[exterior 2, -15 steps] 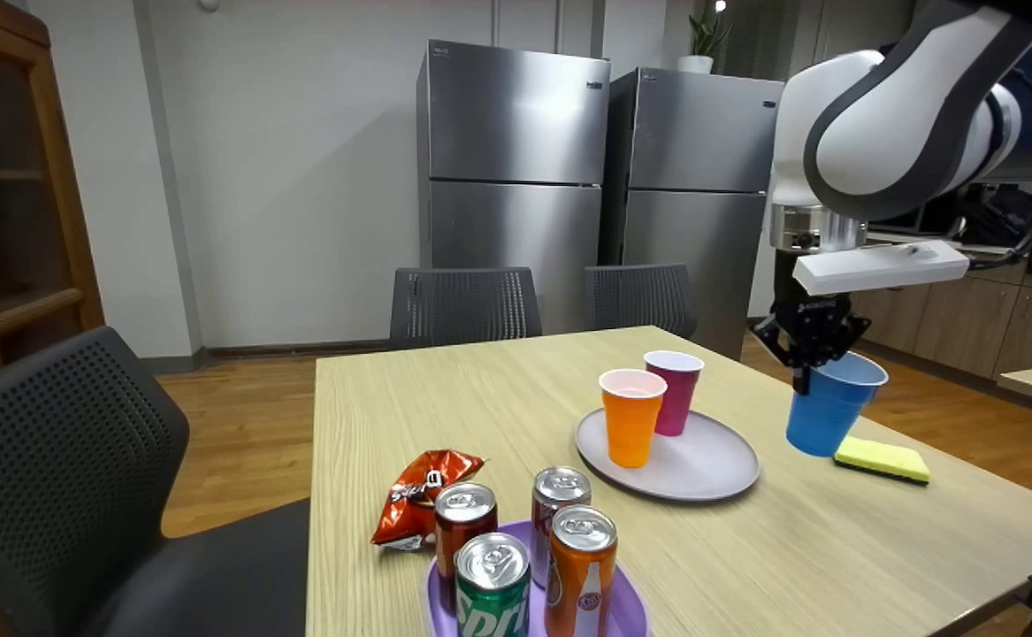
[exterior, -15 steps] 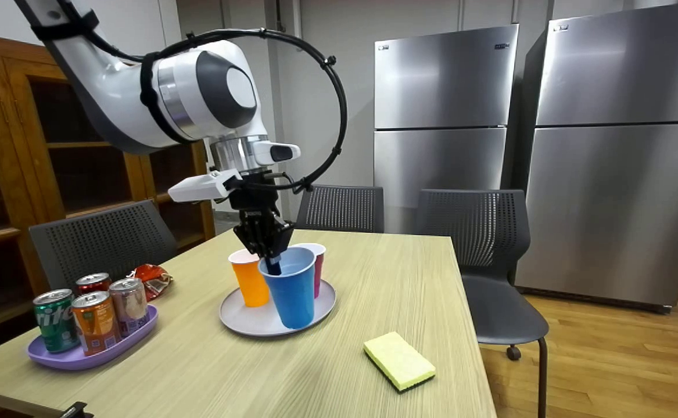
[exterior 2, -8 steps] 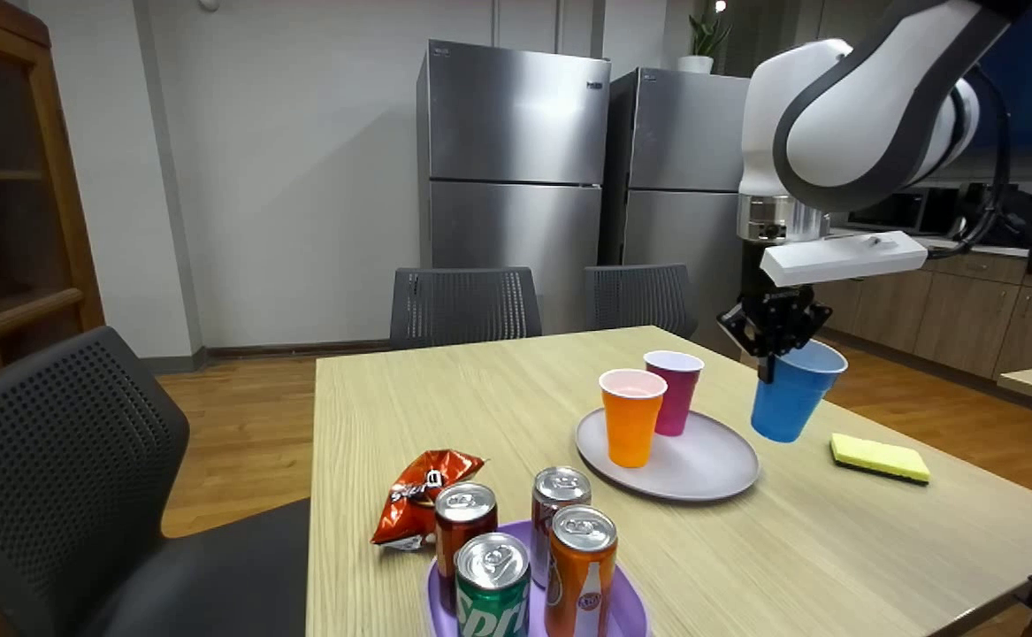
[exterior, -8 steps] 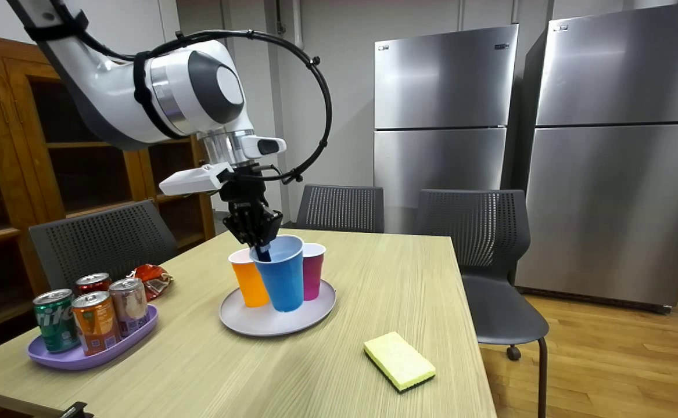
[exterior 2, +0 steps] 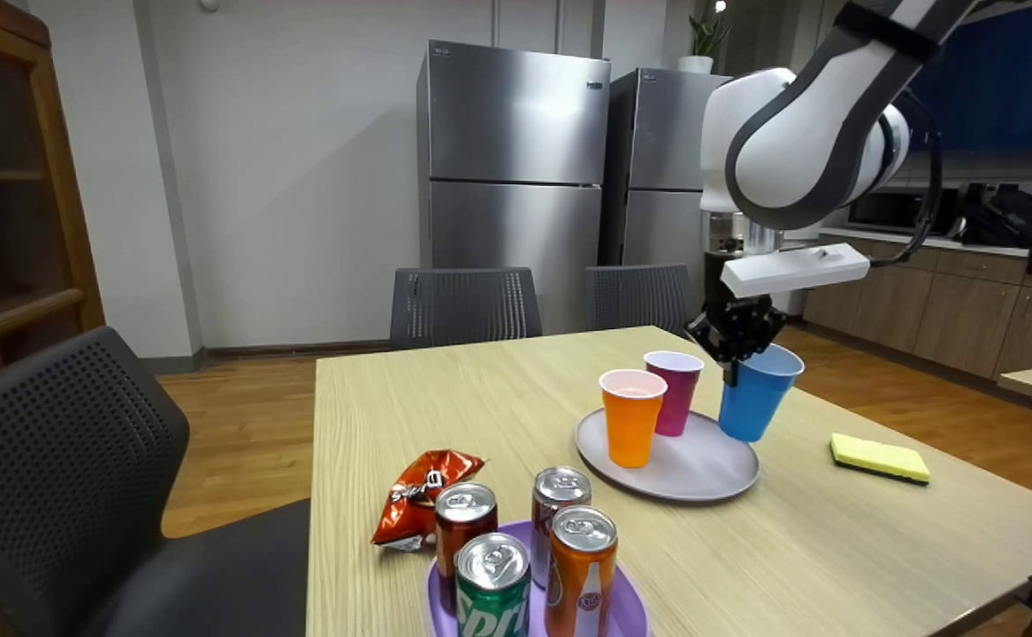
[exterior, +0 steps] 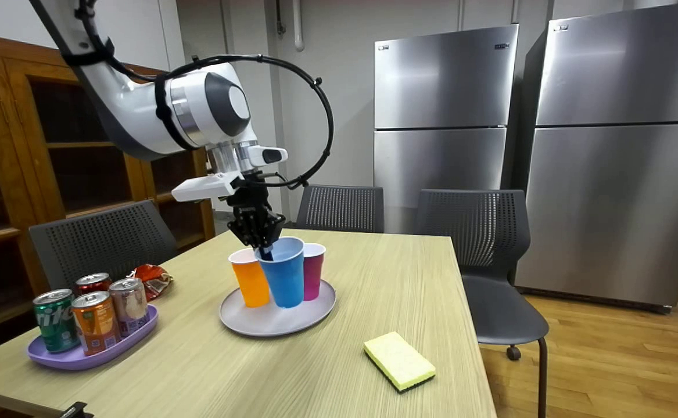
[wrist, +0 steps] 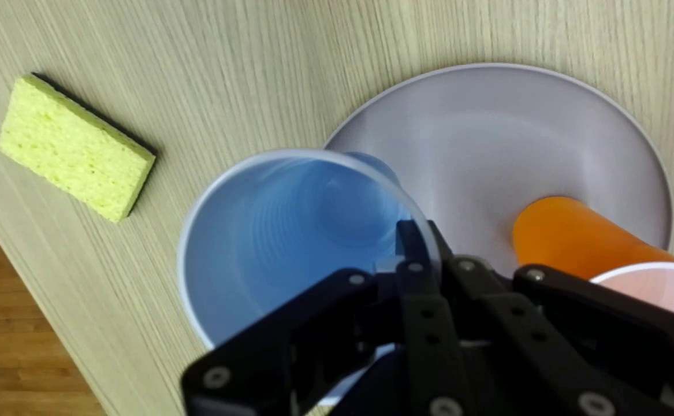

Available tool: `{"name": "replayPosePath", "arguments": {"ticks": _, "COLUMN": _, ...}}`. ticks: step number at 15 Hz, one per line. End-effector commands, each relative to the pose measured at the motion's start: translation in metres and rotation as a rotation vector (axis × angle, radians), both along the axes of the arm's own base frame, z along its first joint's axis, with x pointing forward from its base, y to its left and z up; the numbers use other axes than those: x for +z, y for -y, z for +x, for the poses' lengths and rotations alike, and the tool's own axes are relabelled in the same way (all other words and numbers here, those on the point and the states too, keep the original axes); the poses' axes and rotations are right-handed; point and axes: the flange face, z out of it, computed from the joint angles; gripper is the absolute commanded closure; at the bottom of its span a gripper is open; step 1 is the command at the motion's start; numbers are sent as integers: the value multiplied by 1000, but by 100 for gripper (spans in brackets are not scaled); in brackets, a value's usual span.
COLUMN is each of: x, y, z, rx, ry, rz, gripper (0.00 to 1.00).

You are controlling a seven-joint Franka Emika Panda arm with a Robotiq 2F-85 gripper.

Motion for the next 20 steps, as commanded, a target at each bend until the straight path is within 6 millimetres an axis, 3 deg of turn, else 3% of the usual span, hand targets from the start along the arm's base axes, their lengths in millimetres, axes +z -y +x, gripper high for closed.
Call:
{"name": "replayPosePath", "arguments": {"ticks": 1, "x": -10, "y": -10, "z": 24, "rx": 47, "ry": -30, "rz": -5, "gripper": 100}}
{"name": "replayPosePath", "arguments": {"ticks": 8, "x": -36, "y": -17, "z": 39, "rx": 78, "ry": -75, "rz": -12, "gripper": 100}}
{"name": "replayPosePath", "arguments": {"ticks": 14, "x": -45, "y": -18, "z": 47, "rx": 88, "ry": -92, "rz": -18, "gripper": 100}}
{"name": "replayPosePath", "arguments": {"ticks": 15, "x": -46, "y": -18, "z": 48, "rx": 89, "ry": -93, "rz": -20, "gripper": 97}}
{"name": "replayPosePath", "arguments": {"ticks": 16, "x": -46, "y": -19, "z": 49, "rx": 91, "ry": -93, "rz": -20, "gripper": 72}}
{"name": "replayPosePath", "arguments": {"ticks": 18, "x": -43, "y": -20, "z": 48, "rx": 93, "ry": -92, "rz": -19, "gripper": 68}}
{"name": "replayPosePath", "arguments": {"ticks": 20, "x": -40, "y": -21, "z": 47, "rx": 94, "ry": -87, "rz": -20, "gripper": 54}}
